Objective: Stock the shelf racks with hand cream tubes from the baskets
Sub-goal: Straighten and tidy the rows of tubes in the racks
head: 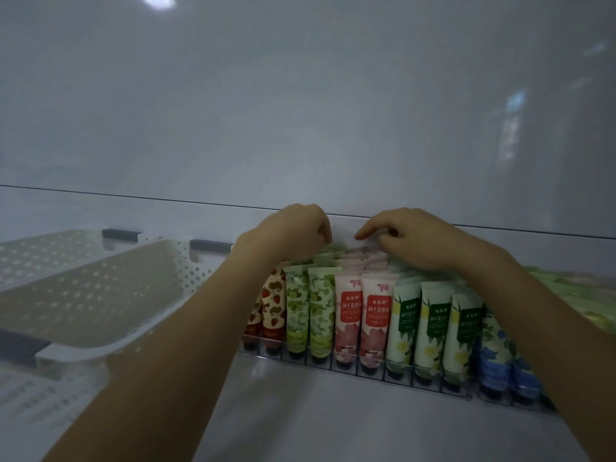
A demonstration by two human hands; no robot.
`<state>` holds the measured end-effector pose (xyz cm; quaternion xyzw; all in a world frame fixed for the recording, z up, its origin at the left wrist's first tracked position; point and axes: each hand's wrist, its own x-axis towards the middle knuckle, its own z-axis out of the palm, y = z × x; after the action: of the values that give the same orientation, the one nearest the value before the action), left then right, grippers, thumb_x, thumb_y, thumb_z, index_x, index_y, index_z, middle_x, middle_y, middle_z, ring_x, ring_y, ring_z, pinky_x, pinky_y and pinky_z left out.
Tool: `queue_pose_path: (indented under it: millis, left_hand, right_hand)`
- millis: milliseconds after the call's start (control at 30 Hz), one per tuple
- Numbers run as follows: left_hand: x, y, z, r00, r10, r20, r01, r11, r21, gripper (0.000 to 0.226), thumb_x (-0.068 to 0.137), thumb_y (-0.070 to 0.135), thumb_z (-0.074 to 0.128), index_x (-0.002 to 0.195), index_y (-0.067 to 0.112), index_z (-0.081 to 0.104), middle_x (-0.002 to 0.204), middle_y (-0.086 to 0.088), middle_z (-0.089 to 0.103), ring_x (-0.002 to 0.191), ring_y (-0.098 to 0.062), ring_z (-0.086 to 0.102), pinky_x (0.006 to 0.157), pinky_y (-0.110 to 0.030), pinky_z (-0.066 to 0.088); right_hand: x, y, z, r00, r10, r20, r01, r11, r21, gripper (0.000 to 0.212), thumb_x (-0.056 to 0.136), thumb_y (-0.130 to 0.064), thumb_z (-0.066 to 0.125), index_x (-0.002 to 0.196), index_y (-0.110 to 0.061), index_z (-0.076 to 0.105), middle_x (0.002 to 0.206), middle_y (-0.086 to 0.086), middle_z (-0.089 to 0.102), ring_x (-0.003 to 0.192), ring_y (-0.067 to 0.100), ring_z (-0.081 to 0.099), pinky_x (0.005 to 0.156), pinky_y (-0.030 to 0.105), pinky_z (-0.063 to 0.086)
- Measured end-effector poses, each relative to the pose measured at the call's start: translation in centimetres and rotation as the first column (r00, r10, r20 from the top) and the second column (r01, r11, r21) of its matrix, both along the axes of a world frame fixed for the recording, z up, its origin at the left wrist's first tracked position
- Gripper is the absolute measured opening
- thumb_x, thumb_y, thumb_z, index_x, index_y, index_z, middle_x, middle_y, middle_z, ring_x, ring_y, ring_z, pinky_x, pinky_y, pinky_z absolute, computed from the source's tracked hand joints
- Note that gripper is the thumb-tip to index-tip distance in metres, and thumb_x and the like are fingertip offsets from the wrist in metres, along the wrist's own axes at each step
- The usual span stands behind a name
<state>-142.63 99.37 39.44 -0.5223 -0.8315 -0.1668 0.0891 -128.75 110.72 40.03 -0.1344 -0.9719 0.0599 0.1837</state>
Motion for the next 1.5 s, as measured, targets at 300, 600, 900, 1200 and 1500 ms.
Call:
queue_pose_path:
  millis: [300,600,900,1200,1500]
  left_hand:
    - [-0.6,0.6,-0.6,1.000,-0.017,0.017,0.018,1.000,-0.023,0.034,0.089,0.010,0.041,0.109,0.019,0.067,0.119,-0.004,0.063,0.108,-0.022,0.056,0.097,-0.039,0.046]
    - [0.3,0.6,-0.2,0.992,-0.126,0.008,0.126,0.991,0.032,0.035,0.092,0.010,0.038,0.113,0.019,0.064,0.121,-0.003,0.061,0.109,-0.019,0.055,0.097,-0.035,0.045]
    - [1.2,1.0,-0.5,0.991,-0.132,-0.029,0.130,0.989,-0.075,0.035,0.095,0.019,0.035,0.116,0.022,0.063,0.119,-0.005,0.061,0.113,-0.021,0.044,0.093,-0.034,0.041]
    - [0.5,1.7,-0.9,0.989,-0.144,-0.039,0.141,0.987,-0.078,0.036,0.090,0.017,0.037,0.108,0.017,0.068,0.113,-0.007,0.065,0.109,-0.022,0.053,0.099,-0.042,0.042]
    - [-0.2,2.1,-1.3,0.989,-0.141,-0.034,0.138,0.988,-0.073,0.036,0.088,0.017,0.035,0.099,0.005,0.068,0.108,-0.010,0.067,0.104,-0.024,0.055,0.097,-0.043,0.043]
  right_hand:
    - [-0.9,-0.2,-0.8,0.987,-0.010,0.158,0.001,0.998,0.059,0.041,0.097,-0.010,0.032,0.130,-0.021,0.054,0.131,0.000,0.054,0.124,0.016,0.043,0.109,0.029,0.030]
    - [0.5,0.6,0.1,0.991,-0.075,-0.113,0.075,0.997,-0.006,0.029,0.094,-0.015,0.049,0.119,-0.021,0.061,0.118,-0.002,0.062,0.094,0.005,0.051,0.082,0.019,0.036]
    - [-0.3,1.1,-0.9,0.973,-0.208,-0.094,0.201,0.976,-0.079,0.016,0.085,-0.018,0.063,0.100,-0.020,0.070,0.097,-0.003,0.067,0.081,0.005,0.055,0.071,0.017,0.040]
    - [-0.7,0.6,-0.5,0.958,-0.153,-0.241,0.148,0.988,-0.038,0.026,0.090,-0.006,0.051,0.099,-0.018,0.071,0.101,-0.002,0.067,0.080,0.006,0.051,0.071,0.019,0.036]
    - [-0.1,0.9,-0.5,0.987,-0.147,-0.070,0.145,0.989,-0.031,0.032,0.091,-0.003,0.046,0.098,-0.021,0.071,0.107,-0.002,0.067,0.085,0.009,0.057,0.075,0.020,0.042]
